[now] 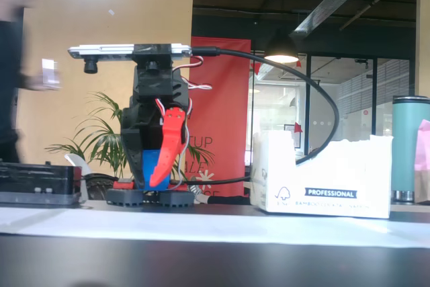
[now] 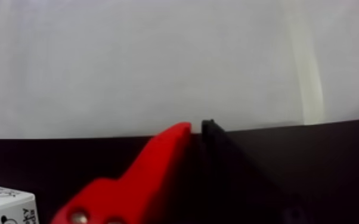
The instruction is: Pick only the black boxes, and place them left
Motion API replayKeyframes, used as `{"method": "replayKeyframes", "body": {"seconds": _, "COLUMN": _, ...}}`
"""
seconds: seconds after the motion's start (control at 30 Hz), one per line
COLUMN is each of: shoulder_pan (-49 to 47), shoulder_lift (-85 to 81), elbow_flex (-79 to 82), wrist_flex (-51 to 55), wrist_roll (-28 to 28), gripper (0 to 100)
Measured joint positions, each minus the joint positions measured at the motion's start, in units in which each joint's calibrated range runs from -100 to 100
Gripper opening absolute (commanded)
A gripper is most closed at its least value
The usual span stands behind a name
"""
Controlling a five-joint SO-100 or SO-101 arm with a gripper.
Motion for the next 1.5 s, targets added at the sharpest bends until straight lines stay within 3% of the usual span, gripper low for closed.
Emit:
{"method": "replayKeyframes", "body": {"seconds": 0.03, "shoulder_pan": 0.0, "shoulder_lift": 0.0, "elbow_flex": -0.7, "wrist_flex": 0.0, "wrist_roll": 0.0, "gripper": 0}}
{"method": "replayKeyframes", "body": {"seconds": 0.17, "shoulder_pan": 0.0, "shoulder_lift": 1.1, "elbow_flex": -4.6, "wrist_flex": 0.0, "wrist_roll": 0.2, "gripper": 18}}
{"method": "replayKeyframes", "body": {"seconds": 0.23, "shoulder_pan": 0.0, "shoulder_lift": 5.5, "elbow_flex": -9.0, "wrist_flex": 0.0, "wrist_roll": 0.3, "gripper": 22}}
{"method": "replayKeyframes", "body": {"seconds": 0.93, "shoulder_pan": 5.8, "shoulder_lift": 56.1, "elbow_flex": -75.7, "wrist_flex": 0.0, "wrist_roll": 0.4, "gripper": 22}}
{"method": "replayKeyframes", "body": {"seconds": 1.1, "shoulder_pan": 9.2, "shoulder_lift": 66.0, "elbow_flex": -88.8, "wrist_flex": 0.0, "wrist_roll": 0.4, "gripper": 42}}
{"method": "replayKeyframes", "body": {"seconds": 1.17, "shoulder_pan": 11.4, "shoulder_lift": 69.3, "elbow_flex": -93.4, "wrist_flex": 0.0, "wrist_roll": 0.5, "gripper": 43}}
{"method": "replayKeyframes", "body": {"seconds": 1.5, "shoulder_pan": 25.4, "shoulder_lift": 80.2, "elbow_flex": -99.5, "wrist_flex": 0.0, "wrist_roll": 15.2, "gripper": 44}}
